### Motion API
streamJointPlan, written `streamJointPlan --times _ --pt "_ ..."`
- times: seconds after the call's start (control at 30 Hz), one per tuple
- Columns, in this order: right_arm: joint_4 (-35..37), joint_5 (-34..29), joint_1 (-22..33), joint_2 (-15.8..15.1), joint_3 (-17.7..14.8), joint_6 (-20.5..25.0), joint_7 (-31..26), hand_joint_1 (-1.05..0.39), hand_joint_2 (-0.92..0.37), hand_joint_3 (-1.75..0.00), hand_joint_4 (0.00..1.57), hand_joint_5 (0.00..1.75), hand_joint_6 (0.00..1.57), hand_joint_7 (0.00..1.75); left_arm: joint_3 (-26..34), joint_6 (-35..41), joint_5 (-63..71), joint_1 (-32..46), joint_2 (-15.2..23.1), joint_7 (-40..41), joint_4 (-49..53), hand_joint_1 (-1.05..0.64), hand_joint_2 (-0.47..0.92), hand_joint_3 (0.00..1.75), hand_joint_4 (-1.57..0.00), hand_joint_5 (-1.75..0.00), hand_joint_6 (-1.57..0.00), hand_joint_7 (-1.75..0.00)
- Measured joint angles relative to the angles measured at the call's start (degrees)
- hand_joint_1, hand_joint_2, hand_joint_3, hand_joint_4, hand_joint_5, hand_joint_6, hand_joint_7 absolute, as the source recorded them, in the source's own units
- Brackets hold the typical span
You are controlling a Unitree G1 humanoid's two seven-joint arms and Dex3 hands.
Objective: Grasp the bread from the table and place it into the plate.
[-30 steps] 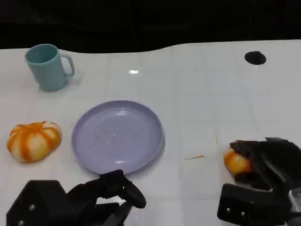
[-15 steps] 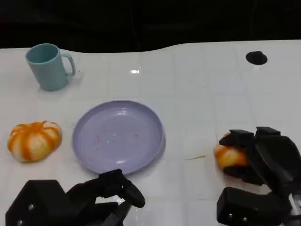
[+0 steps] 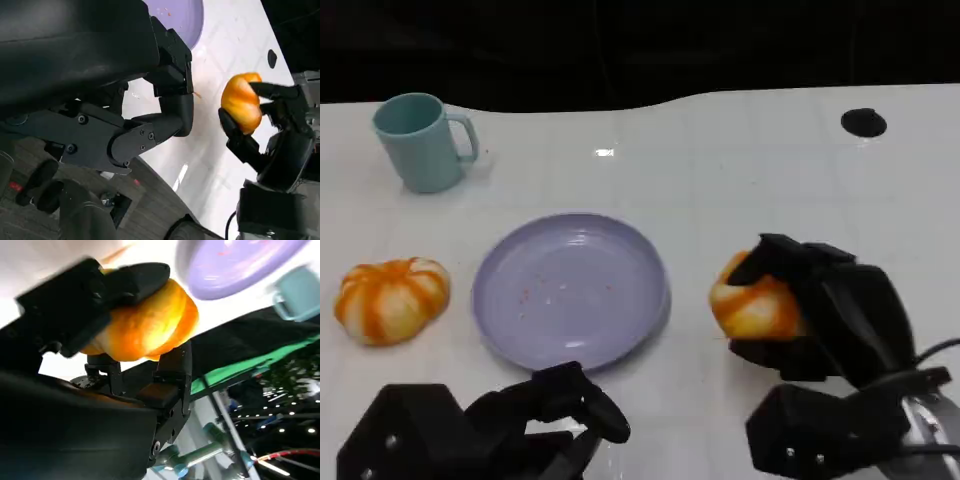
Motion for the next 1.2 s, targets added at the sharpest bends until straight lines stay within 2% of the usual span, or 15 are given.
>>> streamJointPlan --times 0.03,0.17,0.27,0.33,0.43,0.47,0.53,0.57,0.6,0.67,0.77,0.83,0.93,1.03,1.2 --pt "0.0 0.2 -0.6 0.7 0.2 0.0 0.7 -0.14 -0.36 -1.14 0.96 1.75 0.70 1.69 0.0 0.0 0.0 0.0 0.0 0.0 0.0 -0.43 0.92 0.55 -0.68 -1.75 -0.51 -1.57" --pt "0.8 0.3 -3.4 3.1 2.0 0.0 2.1 -0.19 -0.37 -1.16 0.96 1.75 0.79 1.41 0.0 -0.4 0.1 -0.1 0.0 0.0 0.7 -0.42 0.92 0.56 -0.67 -1.75 -0.51 -1.57" --pt "2.9 0.3 -5.7 4.5 2.8 0.0 2.9 -0.19 -0.36 -1.15 0.97 1.75 0.74 1.58 -0.1 -0.9 0.1 -0.3 0.0 0.0 1.2 -0.42 0.92 0.56 -0.67 -1.75 -0.51 -1.58" --pt "4.4 0.0 -6.9 5.4 3.5 0.0 2.9 -0.18 -0.34 -1.16 0.98 1.75 0.74 1.57 -0.1 -1.2 0.1 -0.3 0.0 0.0 1.5 -0.42 0.92 0.56 -0.67 -1.75 -0.51 -1.58" --pt "6.5 -0.1 -8.7 6.8 4.3 -0.1 2.6 -0.19 -0.33 -1.19 0.99 1.75 0.82 1.32 -0.3 -1.7 0.1 -0.3 0.0 0.0 1.8 -0.42 0.92 0.56 -0.67 -1.75 -0.51 -1.58" --pt "7.1 -0.1 -9.4 7.2 4.4 -0.1 2.6 -0.19 -0.33 -1.20 0.99 1.75 0.78 1.45 -0.3 -1.8 0.1 -0.3 0.0 0.0 1.8 -0.42 0.92 0.56 -0.67 -1.75 -0.51 -1.58" --pt "8.0 0.0 -10.8 8.2 4.4 -0.1 2.6 -0.18 -0.33 -1.18 0.99 1.75 0.77 1.44 -0.4 -2.0 0.1 -0.3 0.0 0.0 1.8 -0.42 0.92 0.56 -0.67 -1.75 -0.50 -1.57" --pt "8.6 0.1 -11.4 8.8 4.6 -0.2 2.6 -0.17 -0.35 -1.14 0.98 1.75 0.73 1.55 -0.4 -2.0 0.1 -0.3 0.0 0.0 1.8 -0.42 0.92 0.56 -0.67 -1.75 -0.50 -1.58" --pt "9.4 0.1 -12.1 9.3 4.7 -0.2 2.6 -0.17 -0.40 -1.05 0.97 1.75 0.69 1.58 -0.5 -2.0 0.1 -0.2 0.0 0.0 1.8 -0.41 0.92 0.56 -0.67 -1.75 -0.50 -1.58" --pt "11.3 0.3 -13.1 10.7 5.2 -0.1 2.6 -0.18 -0.46 -0.94 0.96 1.75 0.76 1.32 -0.5 -2.0 0.0 -0.1 -0.1 0.0 1.8 -0.41 0.92 0.56 -0.67 -1.75 -0.50 -1.58" --pt "15.7 0.2 -15.2 12.9 6.6 -0.1 2.2 -0.18 -0.43 -0.98 0.96 1.75 0.77 1.40 -0.8 -2.0 0.0 0.0 -0.3 0.0 1.8 -0.41 0.92 0.56 -0.67 -1.75 -0.50 -1.58" --pt "19.1 0.0 -16.9 13.9 7.1 -0.6 1.2 -0.20 -0.42 -1.01 0.95 1.75 0.70 1.60 -1.1 -1.9 0.0 0.1 -0.4 0.0 1.7 -0.40 0.92 0.56 -0.68 -1.75 -0.50 -1.59" --pt "23.7 0.0 -19.5 15.0 7.5 -1.2 0.2 -0.22 -0.45 -1.00 0.92 1.75 0.67 1.59 -1.4 -1.8 0.0 0.3 -0.5 0.1 1.7 -0.39 0.92 0.57 -0.68 -1.75 -0.51 -1.60" --pt "28.0 0.5 -21.5 16.1 7.8 -1.6 0.0 -0.21 -0.53 -0.92 0.88 1.75 0.59 1.72 -1.8 -1.7 0.1 0.5 -0.7 0.3 1.5 -0.40 0.92 0.57 -0.69 -1.75 -0.51 -1.60" --pt "33.8 3.4 -25.0 18.2 7.3 -1.9 0.2 -0.19 -0.58 -0.90 0.83 1.75 0.56 1.70 -2.2 -1.6 0.1 0.6 -0.7 0.4 1.1 -0.40 0.92 0.58 -0.69 -1.75 -0.50 -1.62"
